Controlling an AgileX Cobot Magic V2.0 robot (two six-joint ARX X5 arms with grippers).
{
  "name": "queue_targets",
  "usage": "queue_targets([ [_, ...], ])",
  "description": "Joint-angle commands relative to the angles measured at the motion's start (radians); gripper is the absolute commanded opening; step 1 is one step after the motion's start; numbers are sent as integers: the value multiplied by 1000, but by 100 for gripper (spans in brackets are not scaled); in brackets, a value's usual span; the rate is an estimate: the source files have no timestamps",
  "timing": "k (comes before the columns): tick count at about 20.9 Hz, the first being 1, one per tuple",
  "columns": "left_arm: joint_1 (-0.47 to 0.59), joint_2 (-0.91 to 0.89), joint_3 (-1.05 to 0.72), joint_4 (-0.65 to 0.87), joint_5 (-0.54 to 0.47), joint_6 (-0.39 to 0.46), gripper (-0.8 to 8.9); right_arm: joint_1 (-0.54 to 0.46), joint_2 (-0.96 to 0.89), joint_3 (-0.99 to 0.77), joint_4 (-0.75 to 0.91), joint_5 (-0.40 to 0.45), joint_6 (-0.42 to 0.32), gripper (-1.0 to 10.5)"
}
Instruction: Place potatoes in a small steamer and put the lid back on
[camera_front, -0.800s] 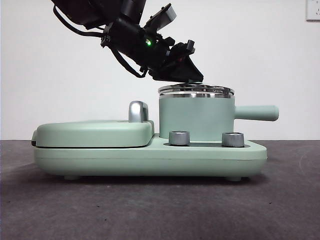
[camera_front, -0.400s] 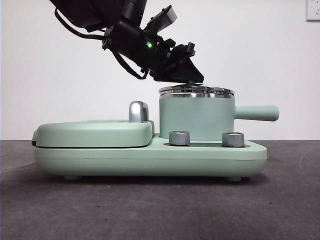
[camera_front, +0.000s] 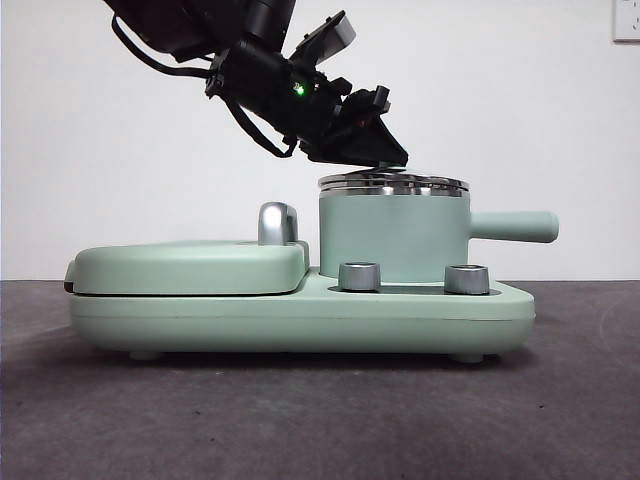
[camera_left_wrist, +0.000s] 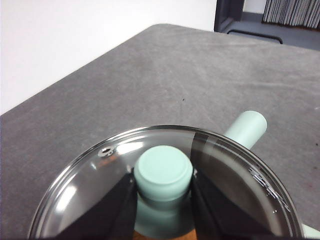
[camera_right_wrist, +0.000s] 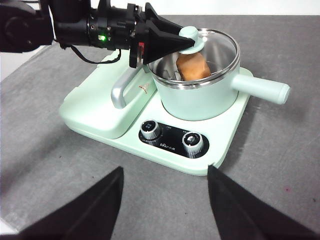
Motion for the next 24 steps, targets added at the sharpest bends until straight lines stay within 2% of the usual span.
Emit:
queue_targets([
  [1,-9,53,-4,-94,2,57,14,5,3,11,0,0,11,257],
  [6,-9,53,-4,-106,3,56,39,5,3,11,-1,-1,11,257],
  [13,-13,52,-4,-105,23,19,363,5,3,11,-18,-4,11,257],
  [15,-13,46,-4,-106,35,0,427,5,3,11,-30,-4,11,257],
  [22,-4,-53,-4,-153,83,-58,440,5,3,11,-52,-4,11,257],
  [24,15,-119,-4,-200,98,-106,436,5,3,11,-53,-4,11,257],
])
